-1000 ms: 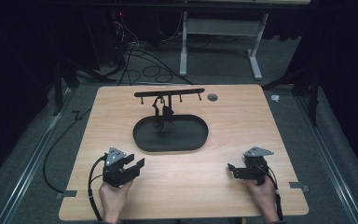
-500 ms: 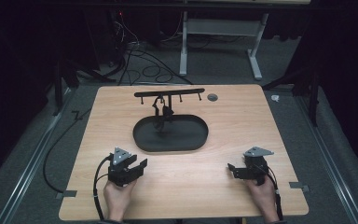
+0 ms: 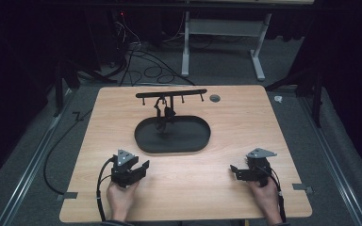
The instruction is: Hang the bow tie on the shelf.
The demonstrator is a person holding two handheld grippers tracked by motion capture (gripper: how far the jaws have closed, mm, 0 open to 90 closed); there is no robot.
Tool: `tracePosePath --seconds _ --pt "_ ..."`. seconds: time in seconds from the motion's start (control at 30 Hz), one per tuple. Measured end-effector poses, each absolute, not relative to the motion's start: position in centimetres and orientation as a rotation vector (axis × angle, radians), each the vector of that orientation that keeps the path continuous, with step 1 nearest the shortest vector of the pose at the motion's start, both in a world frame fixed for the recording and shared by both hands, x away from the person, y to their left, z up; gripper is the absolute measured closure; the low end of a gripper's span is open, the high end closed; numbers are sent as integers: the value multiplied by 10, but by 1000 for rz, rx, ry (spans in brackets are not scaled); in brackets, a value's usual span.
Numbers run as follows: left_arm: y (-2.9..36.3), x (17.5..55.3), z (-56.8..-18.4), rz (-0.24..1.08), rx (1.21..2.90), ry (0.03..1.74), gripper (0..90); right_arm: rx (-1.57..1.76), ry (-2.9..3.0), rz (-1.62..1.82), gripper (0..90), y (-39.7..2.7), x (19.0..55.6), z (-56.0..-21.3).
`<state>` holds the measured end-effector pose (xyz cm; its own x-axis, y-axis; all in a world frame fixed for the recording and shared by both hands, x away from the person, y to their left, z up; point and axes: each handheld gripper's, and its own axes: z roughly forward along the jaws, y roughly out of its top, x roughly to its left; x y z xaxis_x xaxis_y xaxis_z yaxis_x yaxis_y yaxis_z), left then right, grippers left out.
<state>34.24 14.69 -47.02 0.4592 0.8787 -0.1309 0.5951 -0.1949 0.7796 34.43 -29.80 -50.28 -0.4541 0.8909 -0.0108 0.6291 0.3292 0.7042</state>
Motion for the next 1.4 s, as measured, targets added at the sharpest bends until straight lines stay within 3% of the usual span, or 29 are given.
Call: tracePosePath --seconds 1.4 --pt "133 356 -491 590 1983 1259 468 1340 2203 899 173 -298 344 -503"
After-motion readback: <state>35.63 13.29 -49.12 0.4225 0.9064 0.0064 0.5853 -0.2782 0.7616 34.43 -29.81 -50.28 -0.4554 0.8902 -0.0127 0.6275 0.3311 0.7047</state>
